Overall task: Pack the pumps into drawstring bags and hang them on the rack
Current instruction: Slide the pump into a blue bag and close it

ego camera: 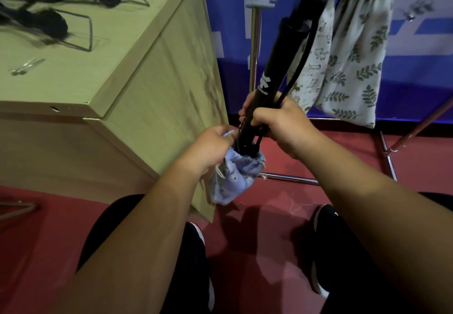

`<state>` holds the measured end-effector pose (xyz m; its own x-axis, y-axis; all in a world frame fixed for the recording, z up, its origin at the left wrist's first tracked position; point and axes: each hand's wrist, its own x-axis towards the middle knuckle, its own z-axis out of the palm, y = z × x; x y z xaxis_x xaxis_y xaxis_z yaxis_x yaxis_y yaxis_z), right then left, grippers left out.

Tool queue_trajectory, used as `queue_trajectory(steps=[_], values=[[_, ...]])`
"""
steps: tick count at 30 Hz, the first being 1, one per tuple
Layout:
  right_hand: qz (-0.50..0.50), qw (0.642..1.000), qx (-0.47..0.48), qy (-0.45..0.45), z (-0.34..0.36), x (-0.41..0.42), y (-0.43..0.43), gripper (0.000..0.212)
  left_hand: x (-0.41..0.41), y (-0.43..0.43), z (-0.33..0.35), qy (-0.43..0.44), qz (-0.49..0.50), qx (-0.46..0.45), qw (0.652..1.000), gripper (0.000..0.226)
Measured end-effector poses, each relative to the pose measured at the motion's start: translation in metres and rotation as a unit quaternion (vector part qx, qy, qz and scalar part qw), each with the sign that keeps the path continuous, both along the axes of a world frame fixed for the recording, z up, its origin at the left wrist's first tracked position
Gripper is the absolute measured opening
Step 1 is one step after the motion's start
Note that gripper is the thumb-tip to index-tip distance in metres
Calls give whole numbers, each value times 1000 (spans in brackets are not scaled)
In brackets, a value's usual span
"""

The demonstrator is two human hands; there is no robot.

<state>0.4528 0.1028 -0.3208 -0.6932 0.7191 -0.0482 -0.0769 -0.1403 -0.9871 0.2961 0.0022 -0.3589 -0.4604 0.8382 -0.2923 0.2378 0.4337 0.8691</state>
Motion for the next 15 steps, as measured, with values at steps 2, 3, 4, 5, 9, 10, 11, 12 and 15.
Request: queue_trajectory(steps=[2,3,4,5,9,10,11,12,15], values=[[4,1000,-1,14,-1,0,-1,34,-2,0,2,-4,-5,-11,1000,20],[5,1000,-4,22,-2,-1,-1,35,-2,1,2,-19,-2,-15,1000,21],[5,1000,-8,29,-3,-2,-1,35,-2,1,2,-44,6,-12,999,22],[5,999,-13,35,-5,-3,-1,36,-3,2,1,-72,16,-3,997,24],[6,1000,-9,13,-13,-7,1,38,-4,5,4,-192,62,43,979,25],[5,1000,0,-6,-15,-7,2,40,-3,6,7,-216,69,50,973,23],[1,999,11,-32,-18,-7,3,42,-2,6,10,-242,76,59,965,21],[0,998,23,-59,-20,-8,4,46,-1,7,13,-270,80,71,957,20],[-4,988,61,-142,-27,-9,4,73,1,11,20,-320,108,107,935,19]])
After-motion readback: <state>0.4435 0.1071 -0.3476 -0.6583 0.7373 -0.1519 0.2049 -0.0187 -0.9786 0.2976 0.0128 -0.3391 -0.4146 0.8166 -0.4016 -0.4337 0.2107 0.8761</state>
